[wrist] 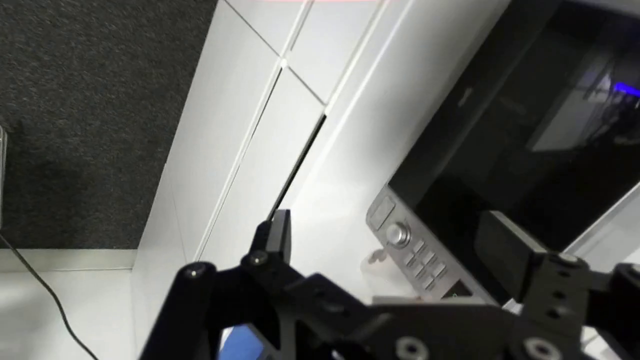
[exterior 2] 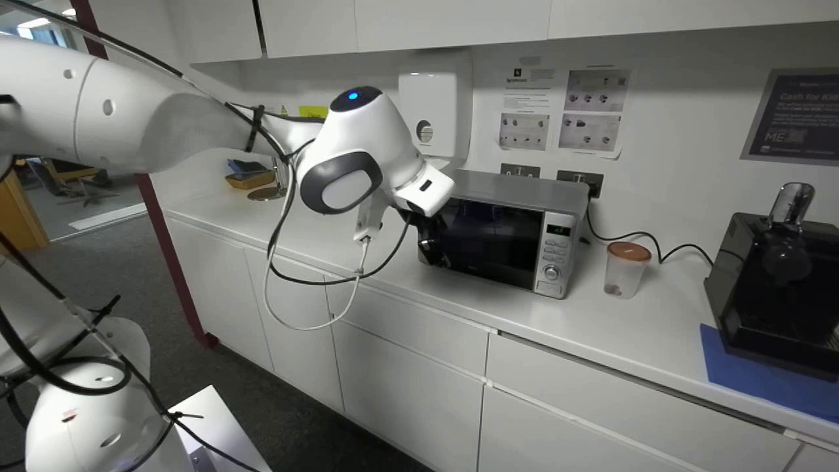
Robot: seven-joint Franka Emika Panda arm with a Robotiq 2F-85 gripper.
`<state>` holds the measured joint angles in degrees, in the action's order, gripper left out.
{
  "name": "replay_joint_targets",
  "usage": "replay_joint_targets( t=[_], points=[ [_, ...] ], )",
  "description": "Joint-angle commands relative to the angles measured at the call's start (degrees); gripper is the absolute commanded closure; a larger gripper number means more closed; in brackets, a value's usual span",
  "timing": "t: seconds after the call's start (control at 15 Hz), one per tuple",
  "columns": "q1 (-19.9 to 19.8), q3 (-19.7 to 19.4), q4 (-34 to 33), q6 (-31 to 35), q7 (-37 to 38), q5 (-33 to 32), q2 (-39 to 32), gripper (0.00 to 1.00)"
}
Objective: Press a button on the microwave
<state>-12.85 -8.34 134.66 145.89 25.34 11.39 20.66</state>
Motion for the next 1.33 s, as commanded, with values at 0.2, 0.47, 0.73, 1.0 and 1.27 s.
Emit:
replay_joint_targets(
  t=[0.2, 0.47, 0.73, 1.0, 1.27],
  points=[
    [-0.5, -4.9, -9.6, 19.3, 1.3, 10.9, -15.5, 0.0],
    [-0.3, -4.5, -13.5, 29.8, 4.5, 15.5, -20.1, 0.0],
    [-0.3, -4.6, -12.3, 28.3, 3.2, 14.8, -19.6, 0.0],
    [-0.3, -4.6, -12.6, 28.3, 3.2, 14.8, -19.8, 0.0],
    [-0.4, -4.6, -12.6, 28.3, 3.2, 14.9, -19.8, 0.0]
  ],
)
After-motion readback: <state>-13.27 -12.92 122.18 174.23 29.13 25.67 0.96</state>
